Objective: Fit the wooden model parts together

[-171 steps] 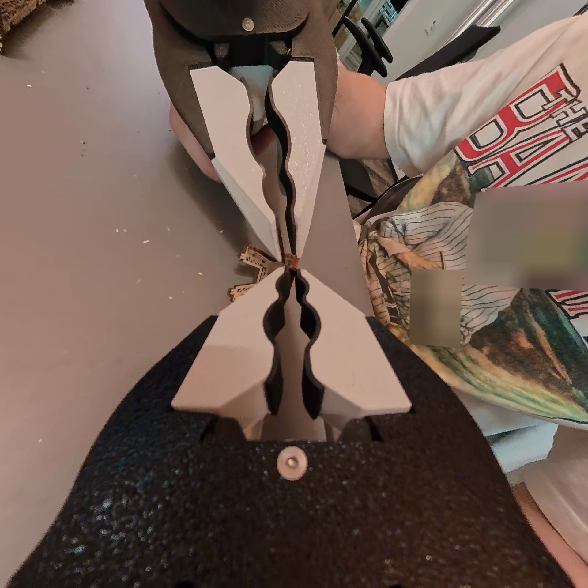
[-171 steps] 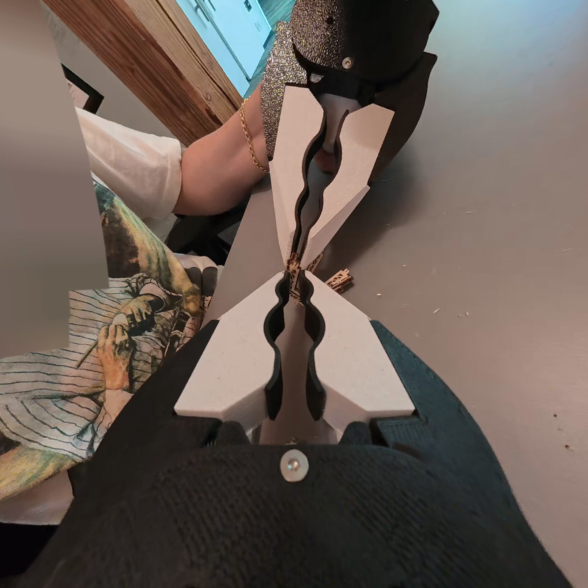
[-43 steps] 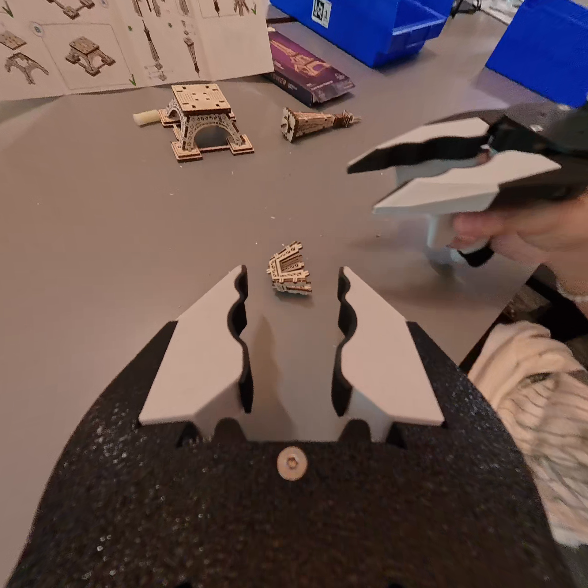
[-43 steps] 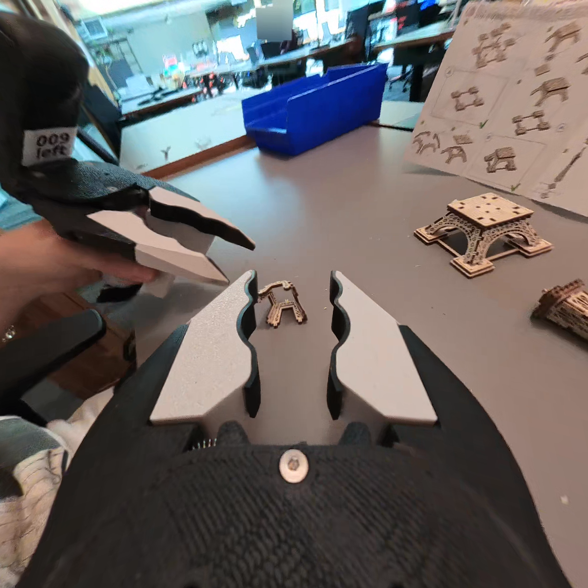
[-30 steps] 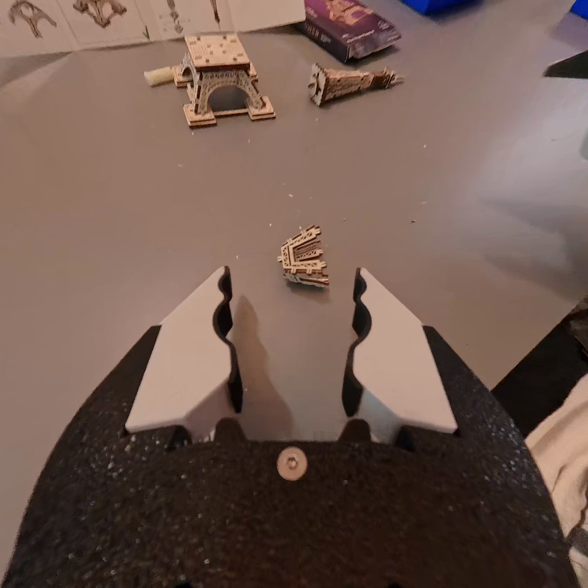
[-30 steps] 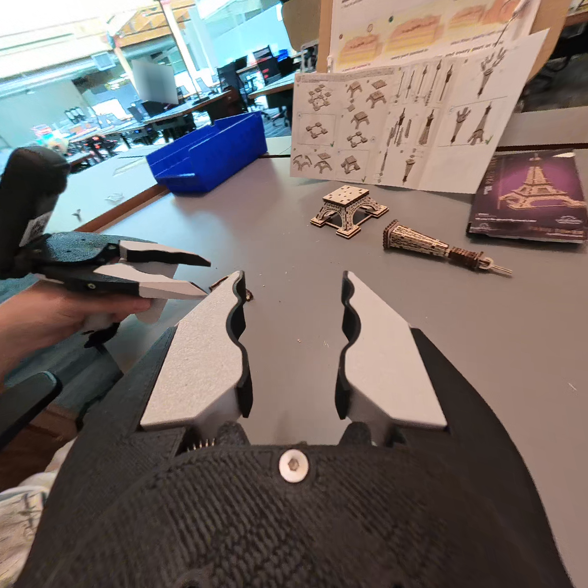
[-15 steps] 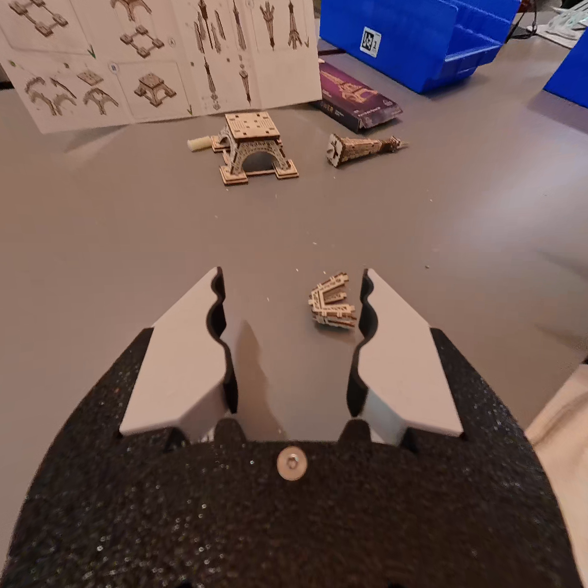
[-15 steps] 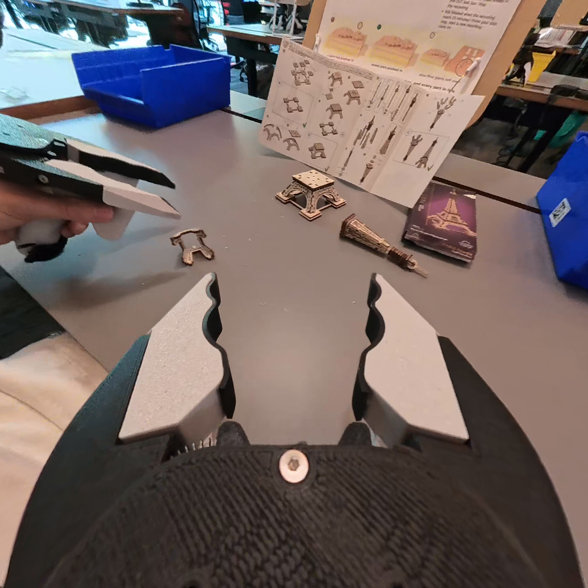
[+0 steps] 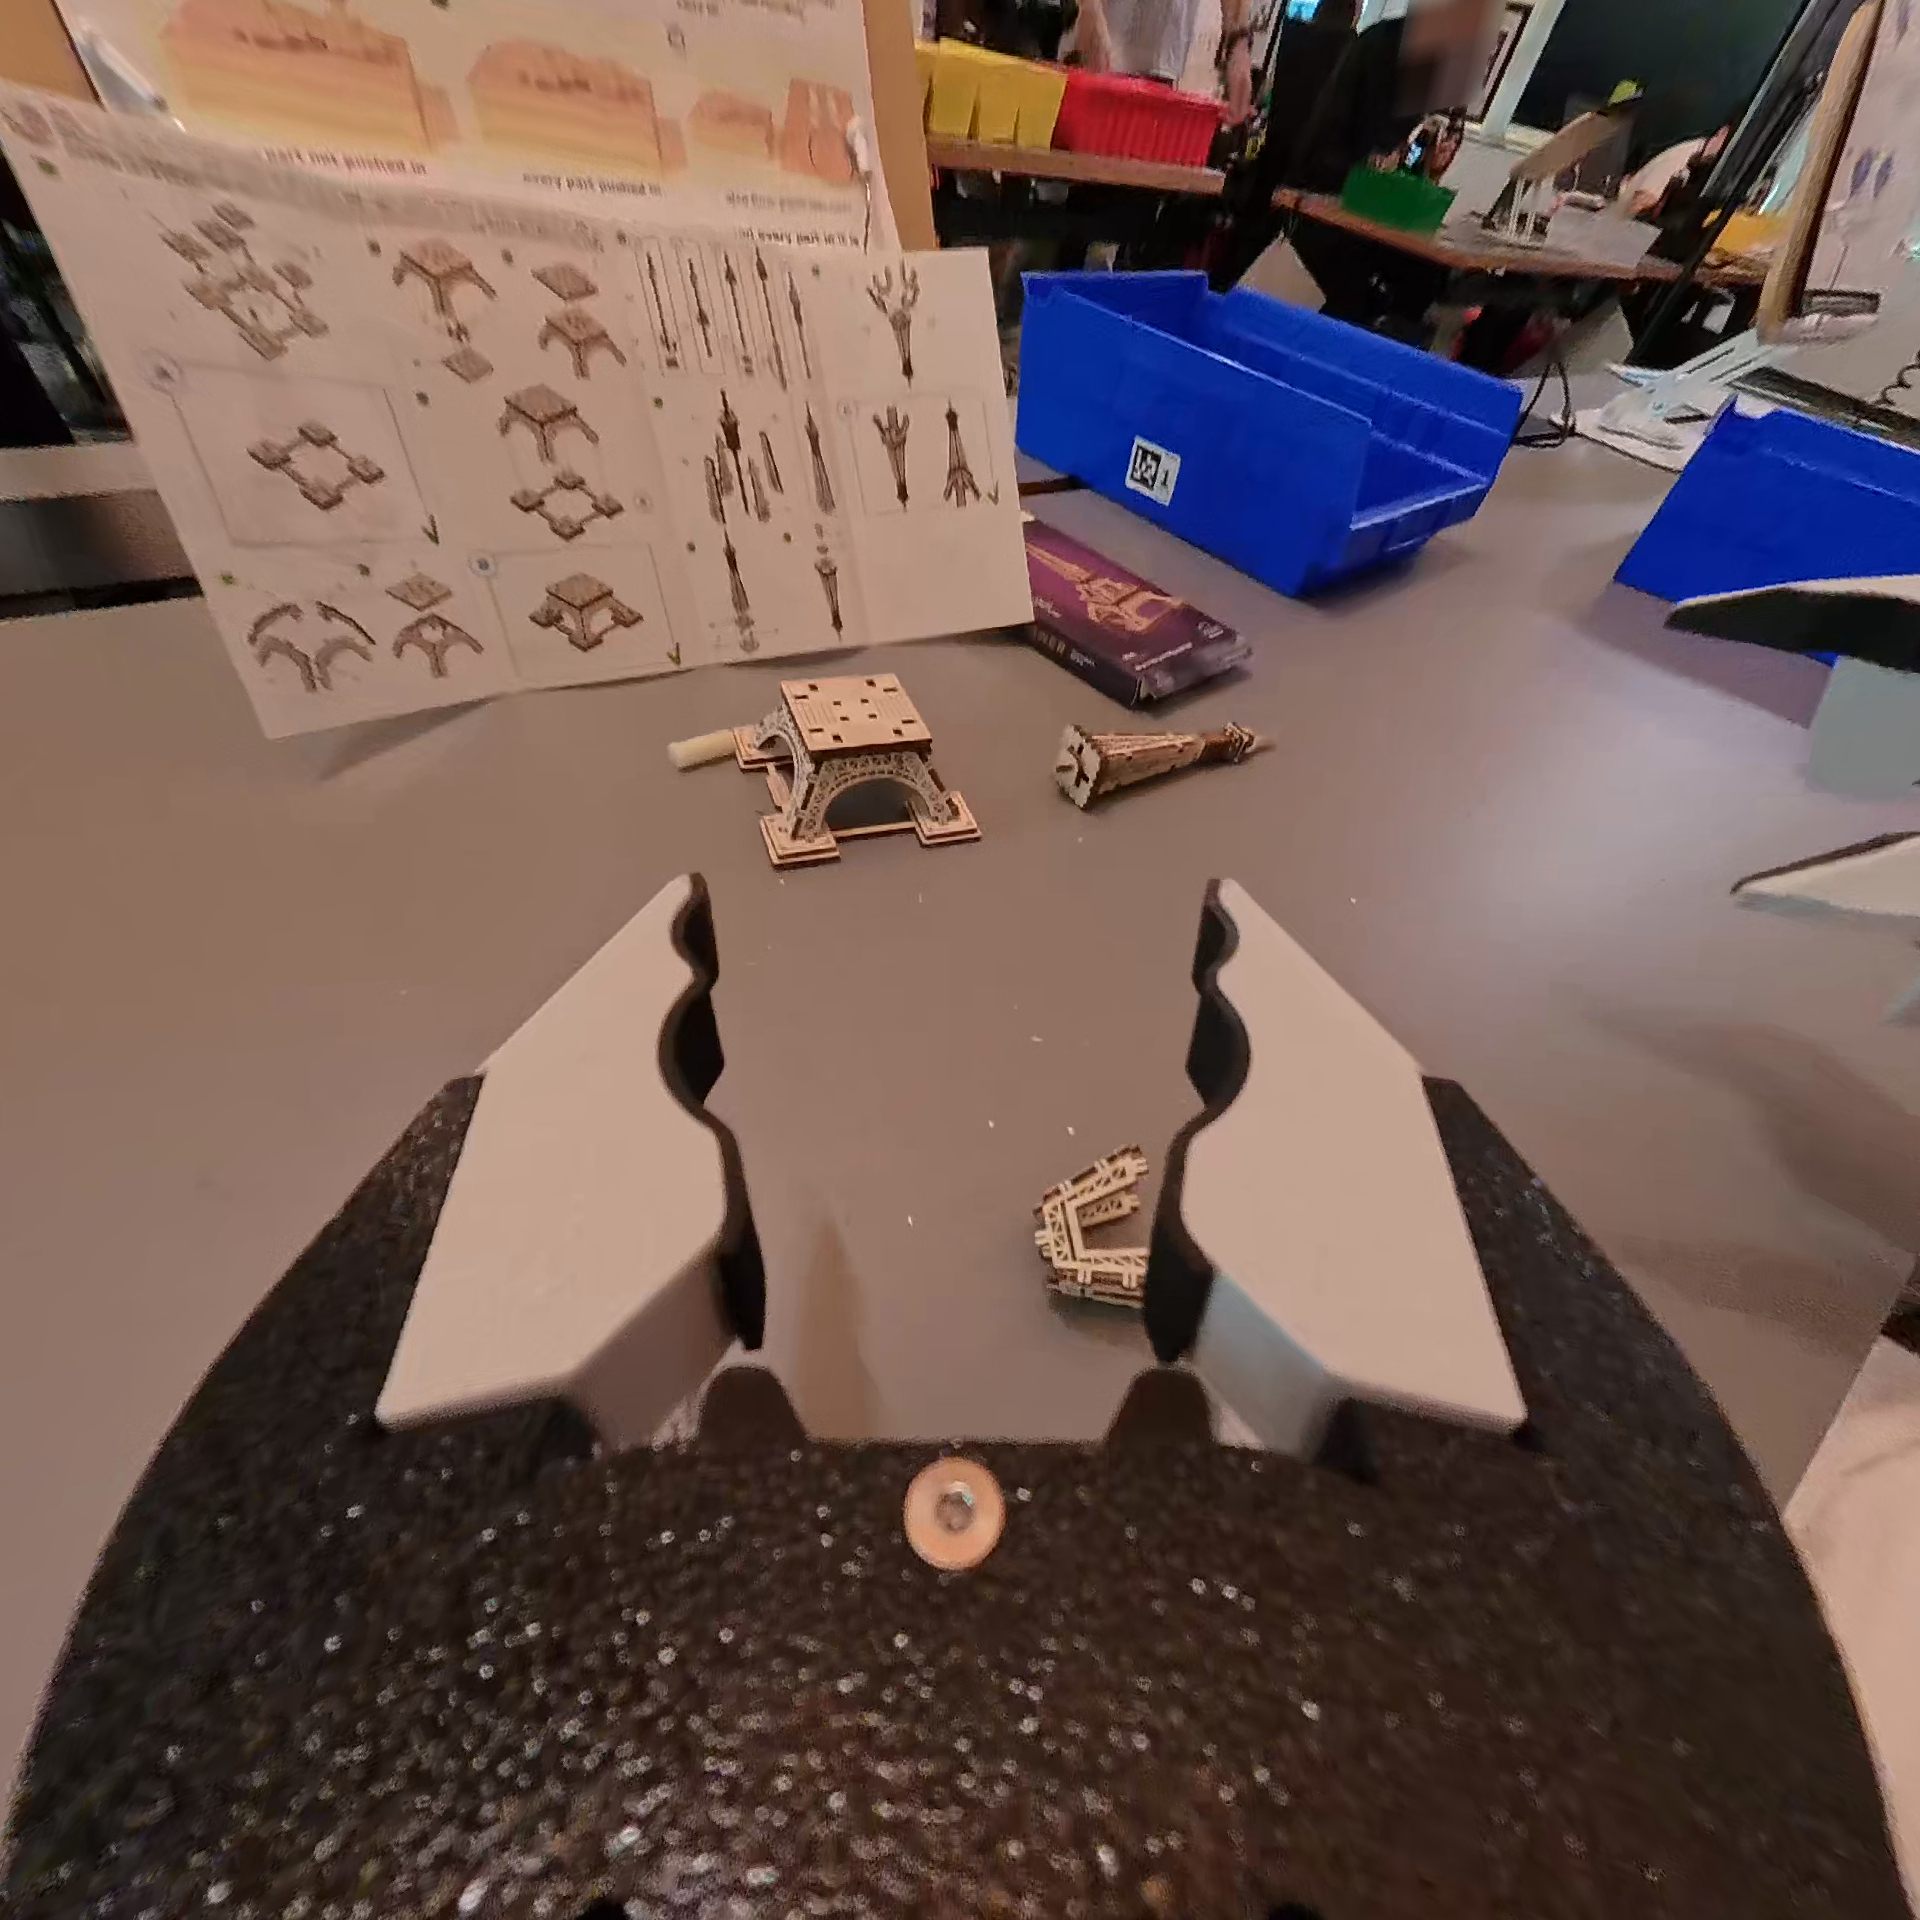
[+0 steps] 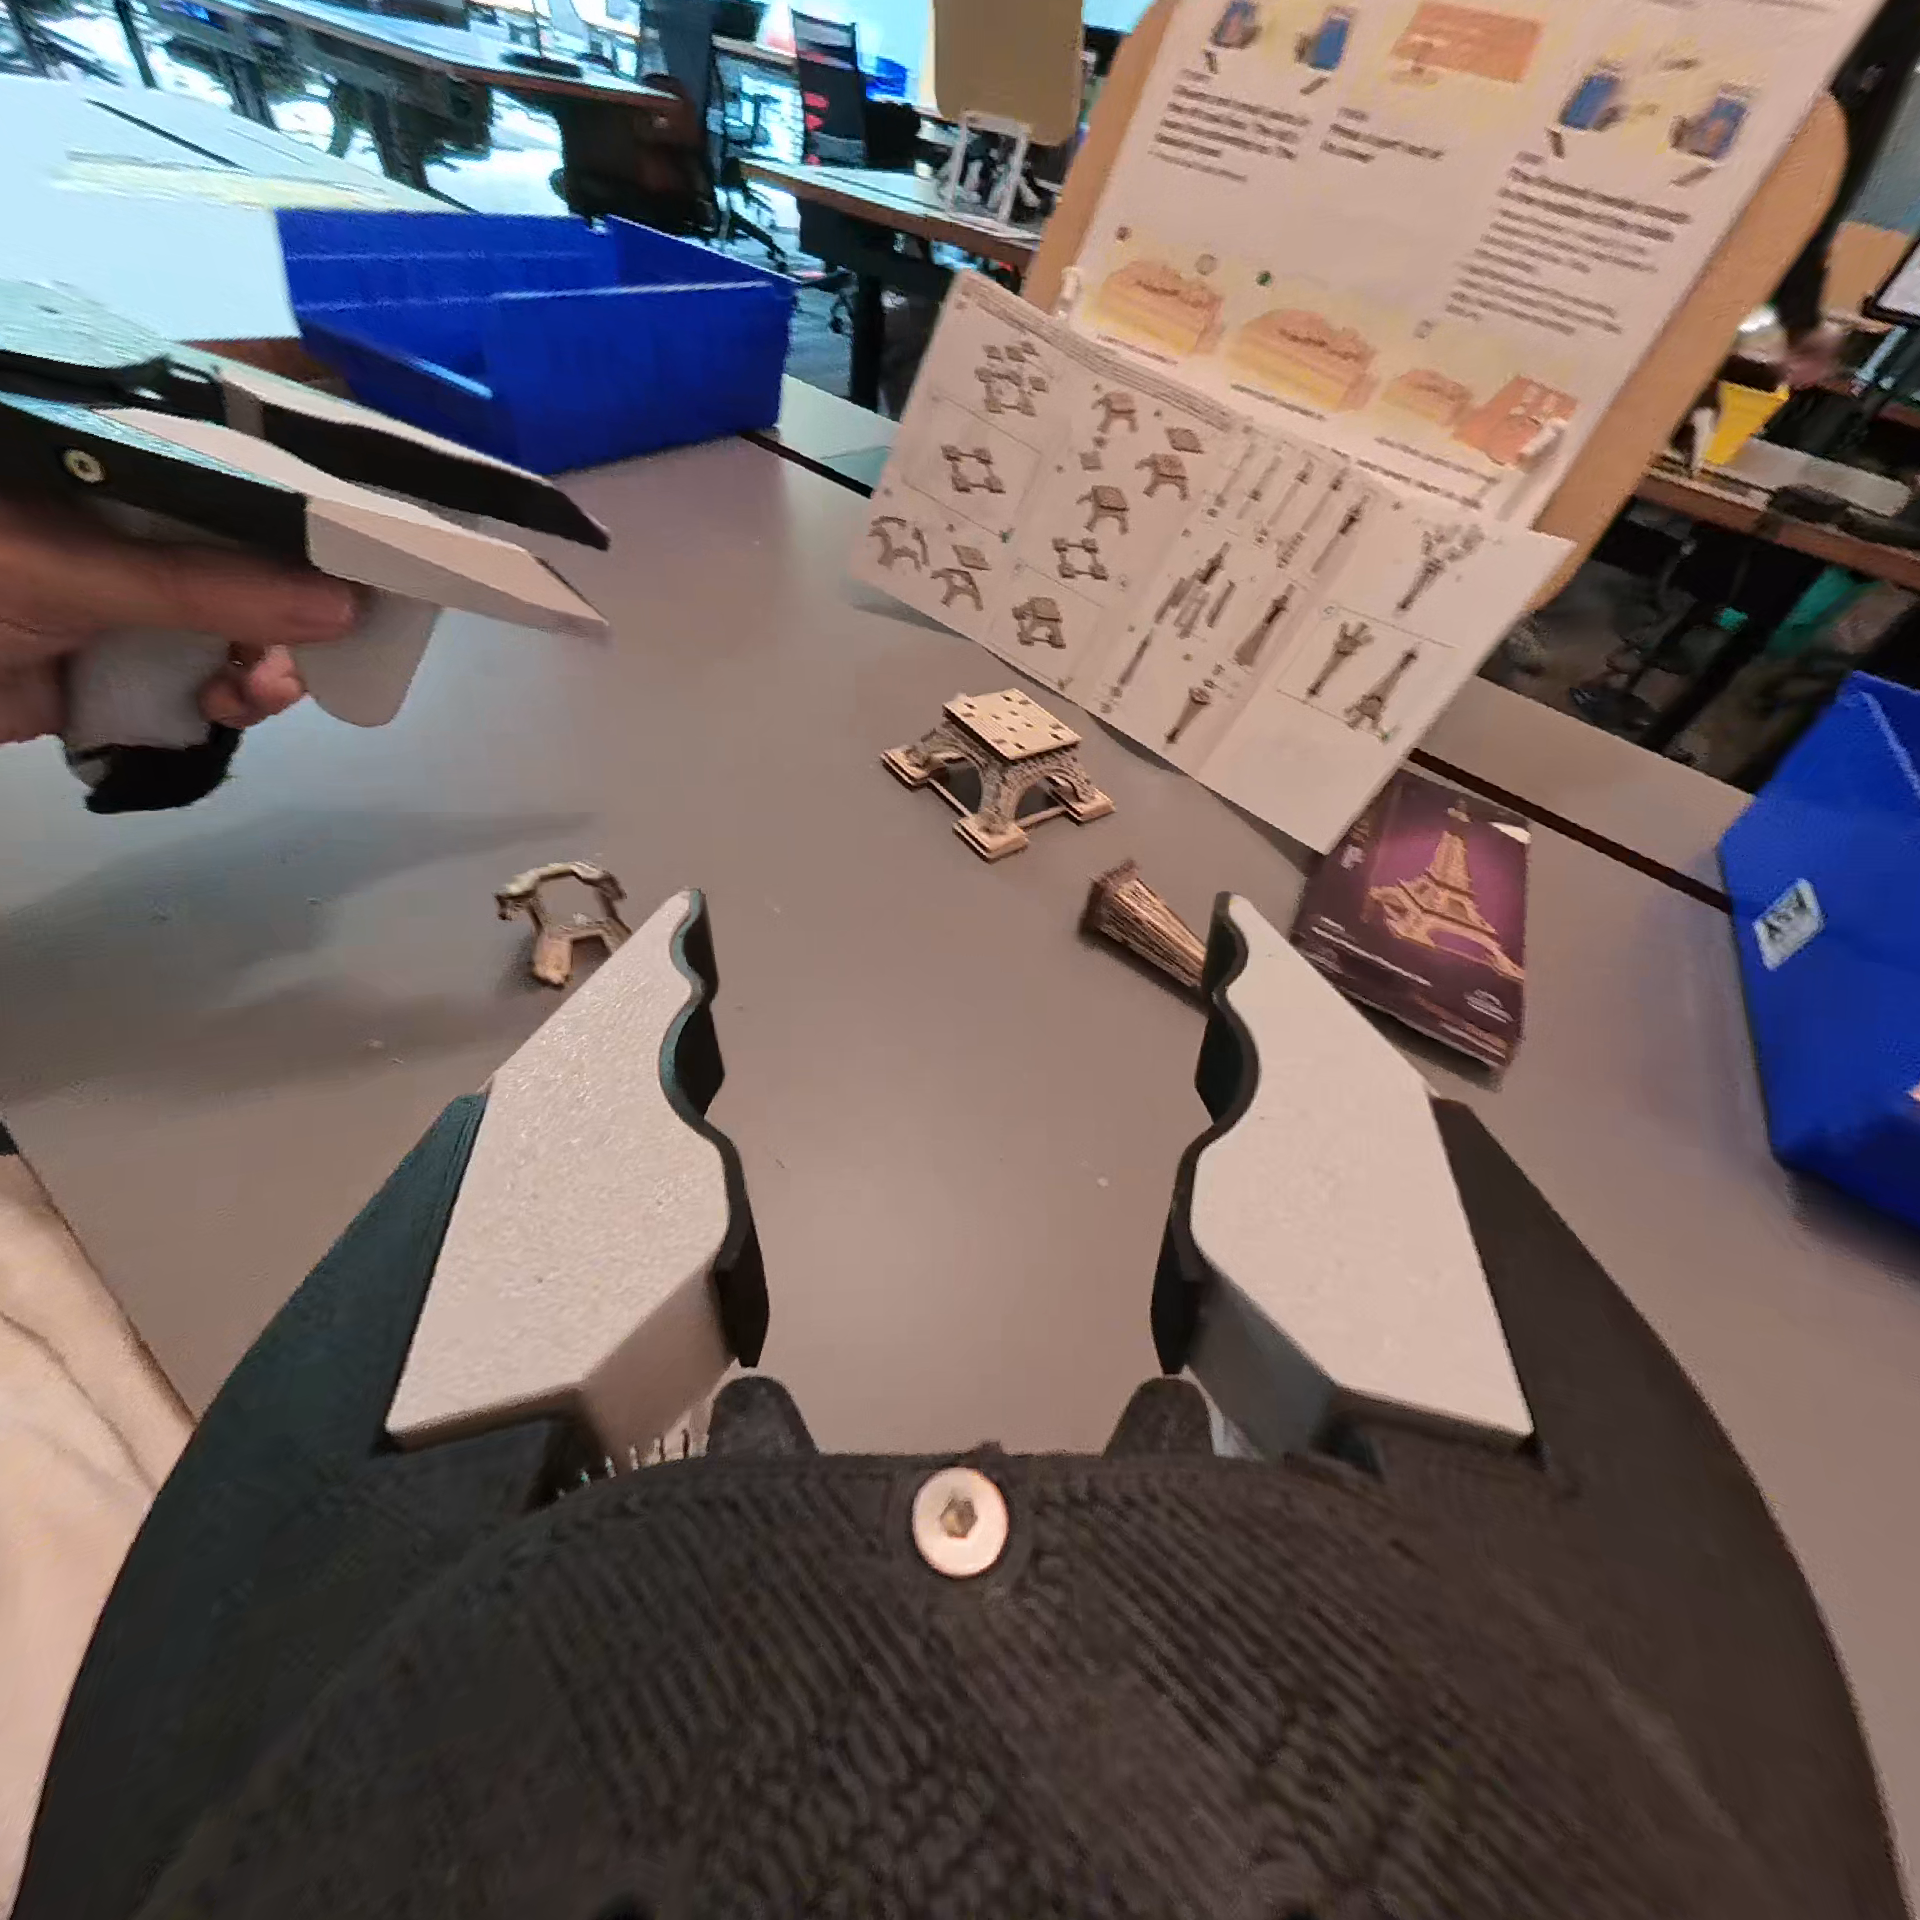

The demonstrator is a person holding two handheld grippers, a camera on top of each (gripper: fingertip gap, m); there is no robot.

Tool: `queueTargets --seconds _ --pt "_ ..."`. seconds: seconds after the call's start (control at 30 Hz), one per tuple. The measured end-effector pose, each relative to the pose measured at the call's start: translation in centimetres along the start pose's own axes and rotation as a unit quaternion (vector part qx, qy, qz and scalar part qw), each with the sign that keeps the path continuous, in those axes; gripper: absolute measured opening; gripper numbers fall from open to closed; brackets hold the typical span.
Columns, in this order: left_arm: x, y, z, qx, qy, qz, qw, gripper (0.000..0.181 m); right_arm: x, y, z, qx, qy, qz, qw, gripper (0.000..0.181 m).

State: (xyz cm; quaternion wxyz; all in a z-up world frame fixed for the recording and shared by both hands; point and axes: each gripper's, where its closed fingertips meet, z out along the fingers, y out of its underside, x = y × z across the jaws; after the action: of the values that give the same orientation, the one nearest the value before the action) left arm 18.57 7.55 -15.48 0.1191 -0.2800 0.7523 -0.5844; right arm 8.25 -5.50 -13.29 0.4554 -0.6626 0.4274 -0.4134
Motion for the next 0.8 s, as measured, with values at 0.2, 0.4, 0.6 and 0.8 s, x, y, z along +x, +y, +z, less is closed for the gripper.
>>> queueTargets --seconds 0.2,0.4,0.6,0.8 --pt "0.8 0.2 -1.6 -0.031 -0.008 0.036 0.999 0.094 -4.8 -0.8 2.5 0.010 -0.063 -0.034 0.997 0.091" --pt "-0.4 1.3 -3.0 -0.066 -0.041 0.097 0.992 0.094 -7.0 -2.1 5.7 0.025 -0.110 -0.071 0.991 0.088" --pt "-1.1 3.0 -3.9 -0.117 -0.033 0.111 0.986 0.086 -9.3 -2.2 8.4 -0.018 -0.218 -0.101 0.971 0.065" --pt "1.4 7.0 -2.7 -0.171 0.049 0.096 0.979 0.080 -10.3 -0.2 10.5 -0.060 -0.243 -0.087 0.964 0.055"
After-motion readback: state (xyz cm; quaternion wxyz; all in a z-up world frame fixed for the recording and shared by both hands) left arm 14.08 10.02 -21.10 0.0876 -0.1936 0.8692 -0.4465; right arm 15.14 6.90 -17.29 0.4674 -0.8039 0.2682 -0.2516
